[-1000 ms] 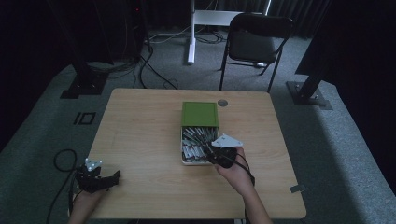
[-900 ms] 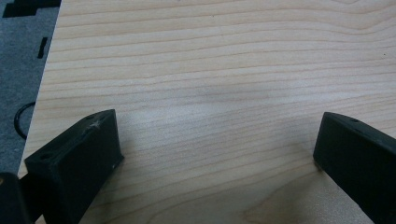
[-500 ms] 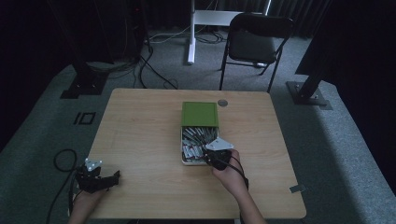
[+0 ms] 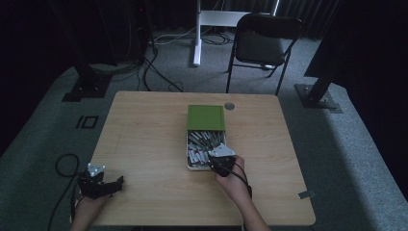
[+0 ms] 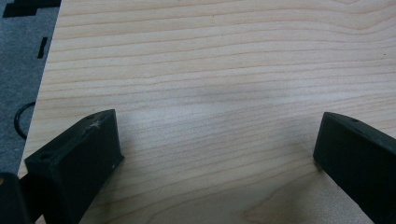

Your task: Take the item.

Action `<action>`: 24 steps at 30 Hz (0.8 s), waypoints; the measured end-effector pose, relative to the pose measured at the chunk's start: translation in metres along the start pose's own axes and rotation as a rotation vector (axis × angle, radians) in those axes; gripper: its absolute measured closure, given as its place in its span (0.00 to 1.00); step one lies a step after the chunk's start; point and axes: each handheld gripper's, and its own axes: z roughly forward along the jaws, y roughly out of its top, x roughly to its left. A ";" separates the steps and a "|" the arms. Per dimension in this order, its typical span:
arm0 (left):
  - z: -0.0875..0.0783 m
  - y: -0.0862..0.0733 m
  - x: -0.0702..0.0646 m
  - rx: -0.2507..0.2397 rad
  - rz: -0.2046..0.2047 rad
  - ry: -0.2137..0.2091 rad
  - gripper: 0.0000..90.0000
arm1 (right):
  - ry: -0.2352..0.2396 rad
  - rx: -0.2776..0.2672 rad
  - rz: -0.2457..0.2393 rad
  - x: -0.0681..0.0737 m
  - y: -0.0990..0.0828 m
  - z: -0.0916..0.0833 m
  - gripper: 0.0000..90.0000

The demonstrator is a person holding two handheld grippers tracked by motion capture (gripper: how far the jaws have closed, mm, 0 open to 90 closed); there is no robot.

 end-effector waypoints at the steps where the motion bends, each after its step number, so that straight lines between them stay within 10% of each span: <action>1: 0.000 0.000 0.000 0.000 0.000 0.000 0.02 | -0.009 0.007 -0.014 0.001 0.000 0.001 0.86; 10: 0.000 0.000 0.000 0.000 0.000 0.000 0.02 | -0.057 0.063 -0.053 0.004 0.002 0.006 0.94; 24: 0.000 0.000 0.000 0.000 0.000 0.000 0.02 | -0.014 0.021 0.031 -0.004 0.010 -0.006 0.98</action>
